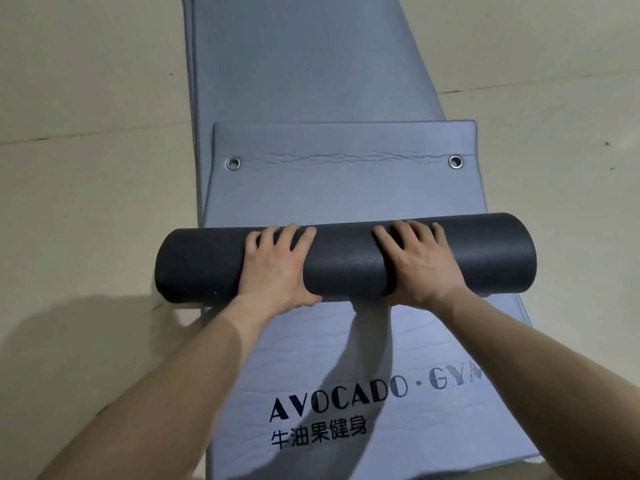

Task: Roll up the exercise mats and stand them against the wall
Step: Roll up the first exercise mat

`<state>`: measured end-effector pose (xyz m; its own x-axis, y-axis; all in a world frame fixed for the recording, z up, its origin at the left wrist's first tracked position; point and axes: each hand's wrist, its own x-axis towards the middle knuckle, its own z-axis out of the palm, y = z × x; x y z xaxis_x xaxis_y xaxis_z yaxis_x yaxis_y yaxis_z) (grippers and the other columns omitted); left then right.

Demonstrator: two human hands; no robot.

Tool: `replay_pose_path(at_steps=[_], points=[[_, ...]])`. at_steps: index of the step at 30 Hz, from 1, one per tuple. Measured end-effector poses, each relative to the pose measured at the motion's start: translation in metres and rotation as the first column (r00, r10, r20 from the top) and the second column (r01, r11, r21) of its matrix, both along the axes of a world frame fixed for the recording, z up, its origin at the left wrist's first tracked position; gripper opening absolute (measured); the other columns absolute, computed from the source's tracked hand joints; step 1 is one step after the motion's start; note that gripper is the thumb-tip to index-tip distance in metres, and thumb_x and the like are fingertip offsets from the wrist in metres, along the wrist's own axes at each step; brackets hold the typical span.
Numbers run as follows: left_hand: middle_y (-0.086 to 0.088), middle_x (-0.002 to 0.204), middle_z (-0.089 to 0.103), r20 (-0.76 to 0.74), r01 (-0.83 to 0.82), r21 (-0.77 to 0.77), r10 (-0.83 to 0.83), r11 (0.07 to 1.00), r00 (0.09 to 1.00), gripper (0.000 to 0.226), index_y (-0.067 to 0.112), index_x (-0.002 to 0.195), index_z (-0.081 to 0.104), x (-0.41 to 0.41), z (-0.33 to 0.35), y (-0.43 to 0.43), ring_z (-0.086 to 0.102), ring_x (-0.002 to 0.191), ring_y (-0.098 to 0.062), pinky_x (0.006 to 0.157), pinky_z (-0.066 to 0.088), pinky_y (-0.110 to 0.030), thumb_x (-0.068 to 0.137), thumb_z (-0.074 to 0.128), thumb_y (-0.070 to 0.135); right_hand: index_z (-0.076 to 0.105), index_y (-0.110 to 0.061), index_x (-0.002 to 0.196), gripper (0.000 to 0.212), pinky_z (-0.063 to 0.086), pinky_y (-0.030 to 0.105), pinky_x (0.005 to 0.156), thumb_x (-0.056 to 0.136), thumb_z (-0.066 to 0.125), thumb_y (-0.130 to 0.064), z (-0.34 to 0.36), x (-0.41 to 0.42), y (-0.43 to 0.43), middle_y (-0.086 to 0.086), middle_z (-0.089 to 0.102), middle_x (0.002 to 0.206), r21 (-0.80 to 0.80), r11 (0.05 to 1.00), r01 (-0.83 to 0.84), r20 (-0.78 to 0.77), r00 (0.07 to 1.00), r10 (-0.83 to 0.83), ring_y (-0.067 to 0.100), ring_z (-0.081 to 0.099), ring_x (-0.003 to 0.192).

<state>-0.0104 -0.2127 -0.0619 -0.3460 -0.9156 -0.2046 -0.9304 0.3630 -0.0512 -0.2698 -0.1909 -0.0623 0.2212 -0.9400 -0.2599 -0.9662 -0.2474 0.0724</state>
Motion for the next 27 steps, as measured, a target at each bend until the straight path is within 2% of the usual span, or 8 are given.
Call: replay_pose_path(at_steps=[7, 12, 14, 16, 18, 21, 24, 27], points=[[0.003, 0.144, 0.051, 0.024, 0.004, 0.4, -0.015, 0.917, 1.0, 0.127, 0.035, 0.151, 0.03, 0.021, 0.035, 0.066, 0.052, 0.123, -0.029, 0.107, 0.04, -0.047, 0.043, 0.069, 0.088, 0.023, -0.031, 0.154, 0.126, 0.033, 0.052, 0.115, 0.049, 0.077, -0.076, 0.039, 0.022, 0.07, 0.001, 0.047, 0.145, 0.316, 0.948, -0.047, 0.077, 0.997, 0.024, 0.03, 0.048, 0.132], [0.005, 0.144, 0.054, -0.028, -0.023, 0.588, 0.05, 0.809, 0.998, 0.129, 0.038, 0.152, 0.031, 0.024, 0.052, 0.053, 0.054, 0.126, -0.026, 0.102, 0.045, -0.044, 0.04, 0.077, 0.083, 0.007, -0.022, 0.162, 0.142, 0.022, 0.066, 0.119, 0.055, 0.084, -0.074, 0.034, 0.042, 0.137, 0.017, 0.03, 0.161, 0.174, 0.983, 0.057, -0.008, 0.998, -0.057, 0.039, 0.027, 0.149], [0.005, 0.146, 0.052, -0.034, -0.051, 0.558, 0.084, 0.828, 0.996, 0.123, 0.037, 0.152, 0.035, 0.023, 0.059, 0.053, 0.052, 0.128, -0.027, 0.105, 0.043, -0.044, 0.046, 0.078, 0.082, 0.002, -0.026, 0.162, 0.144, 0.018, 0.066, 0.12, 0.056, 0.085, -0.075, 0.034, 0.039, 0.134, 0.017, 0.022, 0.166, 0.188, 0.981, 0.039, 0.004, 0.999, -0.041, 0.04, 0.019, 0.153], [0.004, 0.148, 0.05, -0.072, -0.08, 0.32, 0.108, 0.944, 0.992, 0.102, 0.035, 0.149, 0.043, 0.025, 0.062, 0.069, 0.048, 0.132, -0.026, 0.112, 0.033, -0.043, 0.062, 0.072, 0.08, 0.001, -0.03, 0.162, 0.139, 0.015, 0.063, 0.123, 0.059, 0.08, -0.079, 0.04, 0.034, 0.105, 0.013, 0.02, 0.167, 0.224, 0.974, 0.026, 0.043, 0.998, -0.036, 0.036, 0.014, 0.155], [0.0, 0.162, 0.034, -0.115, -0.087, 0.125, 0.101, 0.988, 0.988, 0.09, 0.032, 0.154, 0.036, 0.028, 0.059, 0.097, 0.031, 0.147, -0.028, 0.121, 0.021, -0.043, 0.079, 0.065, 0.073, 0.003, -0.031, 0.162, 0.139, 0.008, 0.063, 0.124, 0.057, 0.077, -0.084, 0.051, 0.034, 0.066, 0.012, 0.017, 0.168, 0.237, 0.971, 0.044, 0.08, 0.995, -0.065, 0.034, 0.007, 0.157], [-0.002, 0.17, -0.011, -0.058, -0.028, 0.244, 0.044, 0.969, 0.997, 0.119, 0.032, 0.161, -0.005, 0.03, 0.048, 0.098, -0.011, 0.156, -0.031, 0.126, 0.002, -0.052, 0.076, 0.066, 0.075, 0.015, -0.027, 0.16, 0.133, 0.008, 0.065, 0.122, 0.057, 0.08, -0.081, 0.059, 0.039, 0.04, 0.015, 0.02, 0.165, 0.172, 0.981, 0.084, 0.079, 0.992, -0.099, 0.038, 0.01, 0.156], [0.0, 0.17, -0.009, -0.076, -0.05, 0.265, 0.073, 0.963, 0.994, 0.128, 0.033, 0.161, -0.007, 0.024, 0.034, 0.047, -0.012, 0.156, -0.028, 0.125, -0.003, -0.052, 0.068, 0.067, 0.081, 0.034, -0.019, 0.151, 0.118, 0.025, 0.065, 0.117, 0.059, 0.086, -0.072, 0.045, 0.034, 0.061, 0.017, 0.032, 0.157, -0.053, 0.982, 0.179, 0.113, 0.979, -0.172, 0.041, 0.027, 0.147], [0.0, 0.17, 0.008, -0.081, -0.066, 0.351, 0.101, 0.934, 0.992, 0.124, 0.034, 0.161, 0.004, 0.017, 0.035, -0.014, 0.0, 0.156, -0.029, 0.125, 0.001, -0.052, 0.066, 0.064, 0.086, -0.016, -0.026, 0.161, 0.155, 0.002, 0.071, 0.12, 0.054, 0.079, -0.082, 0.023, 0.025, 0.06, 0.015, -0.011, 0.171, 0.103, 0.99, 0.099, -0.044, 0.995, -0.094, 0.04, -0.009, 0.157]])
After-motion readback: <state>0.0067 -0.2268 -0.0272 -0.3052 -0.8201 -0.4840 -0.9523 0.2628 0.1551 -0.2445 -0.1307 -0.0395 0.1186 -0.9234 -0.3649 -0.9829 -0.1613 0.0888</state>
